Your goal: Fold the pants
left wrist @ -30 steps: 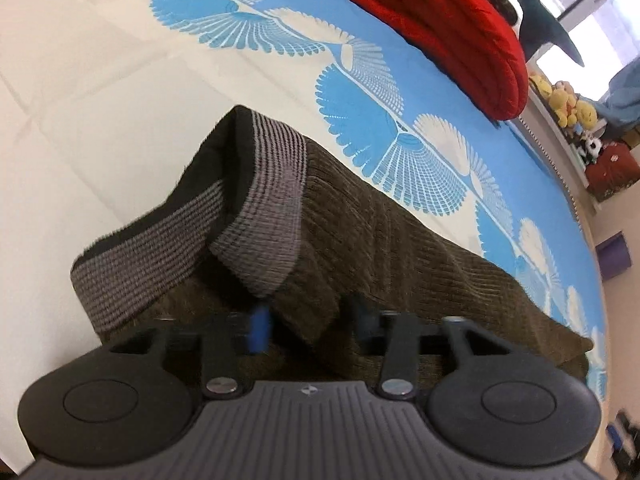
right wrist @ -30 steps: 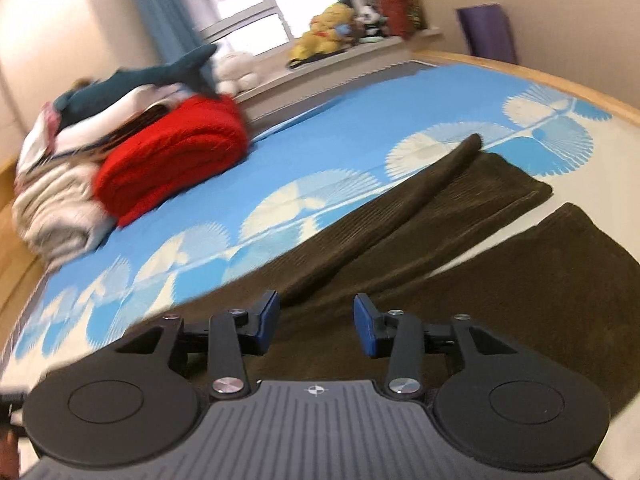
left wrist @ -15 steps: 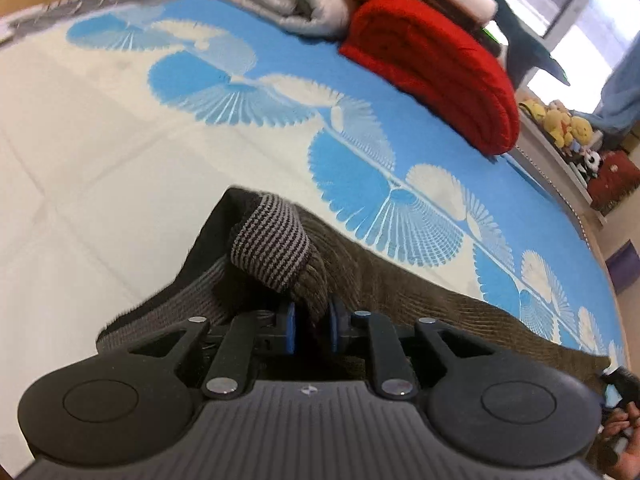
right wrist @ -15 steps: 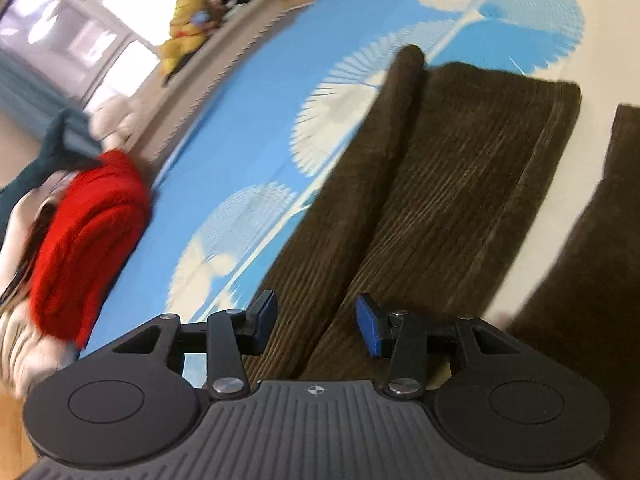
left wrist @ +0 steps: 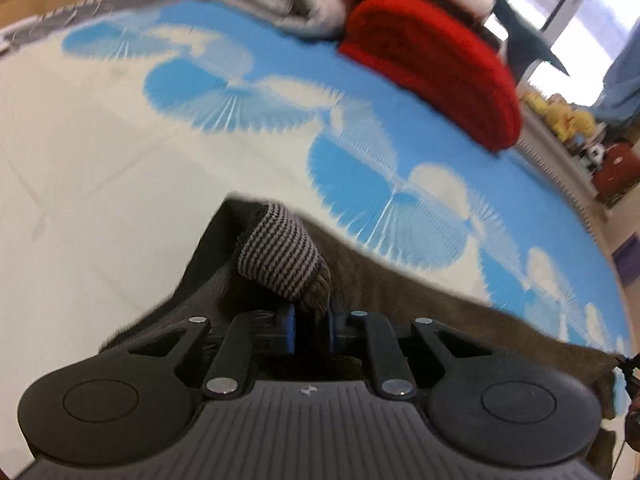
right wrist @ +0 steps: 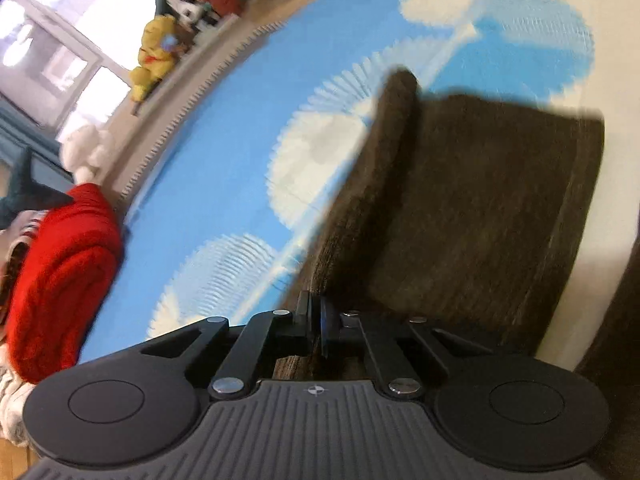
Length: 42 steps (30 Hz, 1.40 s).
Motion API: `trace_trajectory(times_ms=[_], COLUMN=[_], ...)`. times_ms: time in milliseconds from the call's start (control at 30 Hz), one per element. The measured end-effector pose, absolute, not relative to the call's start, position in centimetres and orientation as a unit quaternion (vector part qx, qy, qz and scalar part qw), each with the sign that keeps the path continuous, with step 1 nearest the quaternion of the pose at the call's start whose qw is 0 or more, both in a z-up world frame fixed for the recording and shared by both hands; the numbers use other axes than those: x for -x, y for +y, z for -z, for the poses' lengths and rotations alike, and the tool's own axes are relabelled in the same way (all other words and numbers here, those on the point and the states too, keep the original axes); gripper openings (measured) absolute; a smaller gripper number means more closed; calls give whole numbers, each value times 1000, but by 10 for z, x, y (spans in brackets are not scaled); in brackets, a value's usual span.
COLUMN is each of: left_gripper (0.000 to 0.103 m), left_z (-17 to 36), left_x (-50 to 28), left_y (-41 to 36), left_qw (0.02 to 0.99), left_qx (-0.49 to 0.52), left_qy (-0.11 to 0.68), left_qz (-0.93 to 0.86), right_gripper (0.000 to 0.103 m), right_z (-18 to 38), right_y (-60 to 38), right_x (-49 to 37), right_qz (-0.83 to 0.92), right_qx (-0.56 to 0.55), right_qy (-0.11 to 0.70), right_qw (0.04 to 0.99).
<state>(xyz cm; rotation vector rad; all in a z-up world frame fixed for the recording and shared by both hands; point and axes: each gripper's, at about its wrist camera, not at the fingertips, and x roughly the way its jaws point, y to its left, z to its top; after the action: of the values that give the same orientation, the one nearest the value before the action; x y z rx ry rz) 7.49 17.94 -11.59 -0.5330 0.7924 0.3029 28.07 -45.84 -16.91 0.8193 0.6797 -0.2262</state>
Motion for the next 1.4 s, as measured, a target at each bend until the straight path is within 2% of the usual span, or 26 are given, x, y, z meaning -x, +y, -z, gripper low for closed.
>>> trace_trajectory(times_ms=[167,300,367,467,567,633,667,700,767,833,967,1000,1067,1100,1133,1167,1200,1333,1400], left_gripper=[13,13,13,13,15,22,32,36,36,36,37,38,38,31,27,17,13,12,13], left_z=[88,68,67,80,109,116,118,119,123,127,138,142,146,146,145,141,135,108,114], left_x=[-55,-30,-22,-16,-16,-15,-17,-18,-22,-33,-45,-45,-40,-39,-39,-38,-35,-15,-11], left_y=[195,213,223,225,222,227,230,231,234,235,244,247,251,250,249,246,245,239,240], left_qw=[885,875,859,851,828,814,811,809,798,791,777,775,774,776,782,788,798,836,827], left_qx=[269,287,305,288,270,301,308,314,326,310,304,310,320,320,310,303,300,284,275], left_qy=[355,371,394,423,474,477,475,474,480,501,528,528,523,521,520,517,507,460,481], left_qz=[-136,-120,-114,-116,-131,-140,-145,-150,-161,-166,-161,-158,-157,-154,-149,-138,-129,-93,-96], right_gripper=[2,2,2,3,4,9,13,16,33,36,36,36,28,23,0,0,0,0,0], right_z=[78,48,59,108,157,165,166,166,173,185,192,192,192,193,192,188,182,133,137], right_y=[-457,-458,-459,-465,-483,-496,-504,-511,-533,-555,-573,-576,-577,-579,-579,-578,-579,-574,-576], right_x=[-218,-122,-75,-30,-4,-3,-5,-6,-8,-13,-21,-23,-25,-26,-25,-24,-22,-4,-3], right_qz=[104,124,146,177,178,161,159,172,202,215,235,243,259,264,274,282,286,297,310], right_qx=[-358,-349,-340,-338,-391,-405,-398,-395,-410,-445,-461,-457,-450,-448,-438,-418,-401,-332,-330], right_qy=[288,282,300,371,421,415,410,408,397,394,363,359,354,354,354,353,344,232,255], right_qw=[882,885,879,847,799,799,805,805,796,775,775,776,778,778,780,788,800,865,855])
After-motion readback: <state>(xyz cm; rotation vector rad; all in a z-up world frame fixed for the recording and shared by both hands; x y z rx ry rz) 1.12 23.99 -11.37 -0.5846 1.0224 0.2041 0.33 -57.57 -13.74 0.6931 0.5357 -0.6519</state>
